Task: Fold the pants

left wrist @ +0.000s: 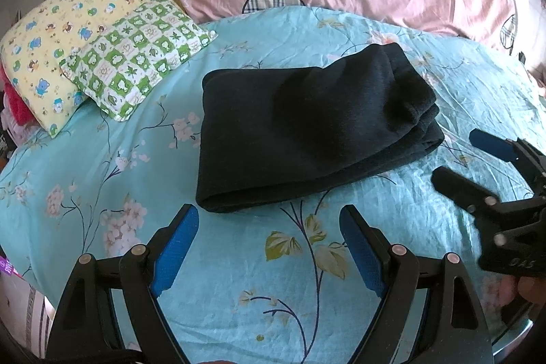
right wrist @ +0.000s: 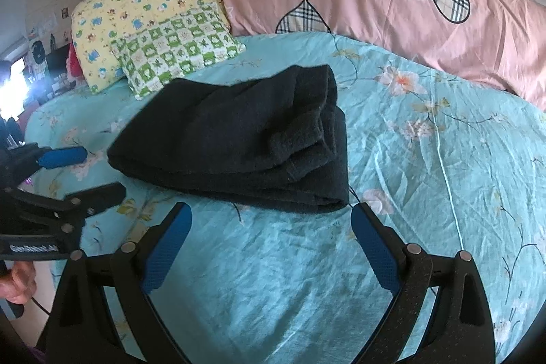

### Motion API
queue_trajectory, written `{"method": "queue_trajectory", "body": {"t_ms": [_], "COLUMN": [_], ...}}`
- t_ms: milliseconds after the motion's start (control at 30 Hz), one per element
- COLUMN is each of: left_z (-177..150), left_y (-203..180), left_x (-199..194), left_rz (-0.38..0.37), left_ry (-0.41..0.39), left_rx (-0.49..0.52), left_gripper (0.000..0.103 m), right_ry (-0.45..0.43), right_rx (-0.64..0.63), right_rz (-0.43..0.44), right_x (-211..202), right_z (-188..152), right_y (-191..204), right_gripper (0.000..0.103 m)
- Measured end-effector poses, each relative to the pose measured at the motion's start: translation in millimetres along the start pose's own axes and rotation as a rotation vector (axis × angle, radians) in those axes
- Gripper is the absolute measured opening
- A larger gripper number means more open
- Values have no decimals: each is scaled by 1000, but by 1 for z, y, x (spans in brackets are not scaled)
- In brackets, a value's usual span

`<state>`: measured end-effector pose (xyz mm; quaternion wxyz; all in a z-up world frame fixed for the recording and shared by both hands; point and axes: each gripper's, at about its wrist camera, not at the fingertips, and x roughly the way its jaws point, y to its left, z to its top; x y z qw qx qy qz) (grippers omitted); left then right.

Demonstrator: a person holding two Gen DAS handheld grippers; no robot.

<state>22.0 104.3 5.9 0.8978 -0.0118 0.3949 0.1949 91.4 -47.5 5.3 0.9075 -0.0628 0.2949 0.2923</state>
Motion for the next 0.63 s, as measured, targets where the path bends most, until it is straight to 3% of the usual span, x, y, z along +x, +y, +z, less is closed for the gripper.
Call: {"method": "queue_trajectory", "body": {"t_ms": [333,633], "left_z": [4,14], "left_y": [5,5], "left_x": [0,-4], "left_rz": [1,5], "left_ry": [15,-3], "left_rx": [-20,-38], "left_gripper": [85,85], "right_ry": [-54,-63], "right_rx": [99,103], "right_rz": [51,74], "right_x": [-10,-9], "right_z": [7,19], "right_y": [-11,-1], "right_gripper": [95,95]}}
